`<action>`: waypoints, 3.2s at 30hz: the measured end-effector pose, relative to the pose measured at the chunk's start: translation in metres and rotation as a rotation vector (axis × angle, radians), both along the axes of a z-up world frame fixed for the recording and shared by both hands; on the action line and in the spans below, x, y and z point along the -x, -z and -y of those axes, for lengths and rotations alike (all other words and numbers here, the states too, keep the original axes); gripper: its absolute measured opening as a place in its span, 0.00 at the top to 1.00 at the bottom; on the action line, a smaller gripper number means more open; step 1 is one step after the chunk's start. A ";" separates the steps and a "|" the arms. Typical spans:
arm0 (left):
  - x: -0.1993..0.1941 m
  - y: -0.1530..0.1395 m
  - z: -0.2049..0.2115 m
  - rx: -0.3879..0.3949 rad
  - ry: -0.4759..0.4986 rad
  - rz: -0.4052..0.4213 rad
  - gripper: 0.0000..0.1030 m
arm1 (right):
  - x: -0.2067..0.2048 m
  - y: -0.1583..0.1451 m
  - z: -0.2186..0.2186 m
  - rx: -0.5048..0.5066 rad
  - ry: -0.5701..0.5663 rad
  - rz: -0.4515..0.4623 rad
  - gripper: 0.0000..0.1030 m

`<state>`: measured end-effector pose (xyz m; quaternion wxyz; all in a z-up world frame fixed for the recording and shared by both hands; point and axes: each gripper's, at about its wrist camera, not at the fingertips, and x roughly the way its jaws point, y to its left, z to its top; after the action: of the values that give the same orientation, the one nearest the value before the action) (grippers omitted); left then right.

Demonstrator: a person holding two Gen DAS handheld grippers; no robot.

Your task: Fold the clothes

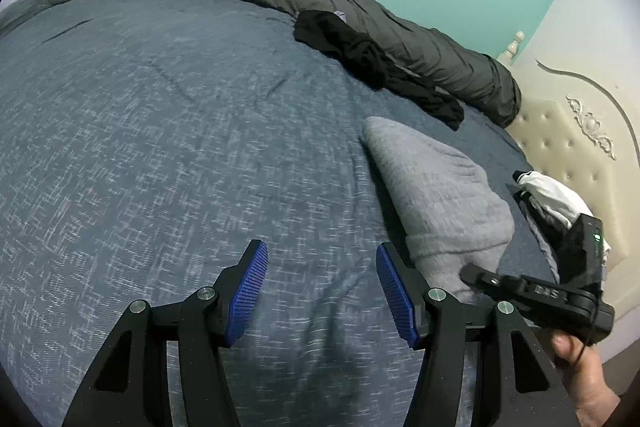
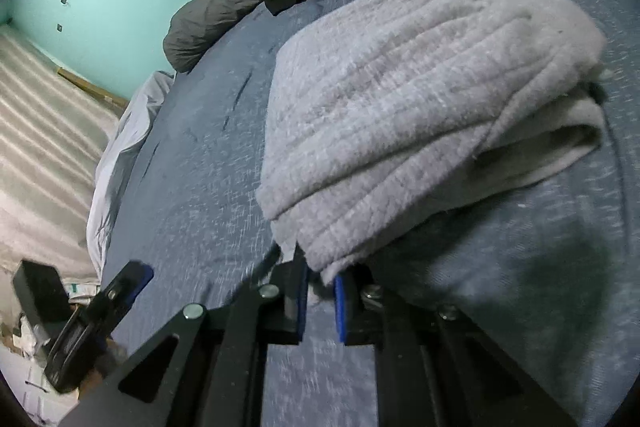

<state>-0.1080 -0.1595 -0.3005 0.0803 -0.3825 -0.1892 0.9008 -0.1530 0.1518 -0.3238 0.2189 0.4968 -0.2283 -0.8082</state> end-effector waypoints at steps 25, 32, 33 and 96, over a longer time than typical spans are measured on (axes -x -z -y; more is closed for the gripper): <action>-0.008 0.005 -0.106 0.047 0.241 0.034 0.41 | -0.039 -0.036 -0.188 -0.266 0.125 0.015 0.91; -0.001 0.020 -0.137 0.048 0.325 0.083 0.41 | -0.036 -0.030 -0.206 -0.309 0.094 0.004 0.89; 0.000 0.022 -0.142 0.044 0.336 0.092 0.41 | -0.037 -0.028 -0.206 -0.321 0.081 0.005 0.86; 0.014 0.039 -0.173 0.085 0.404 0.135 0.74 | -0.011 -0.040 -0.207 -0.440 0.016 -0.138 0.95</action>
<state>-0.1222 0.0131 -0.3393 0.2302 -0.4751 -0.0752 0.8459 -0.1421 0.3590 -0.2843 0.1140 0.4743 -0.0349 -0.8723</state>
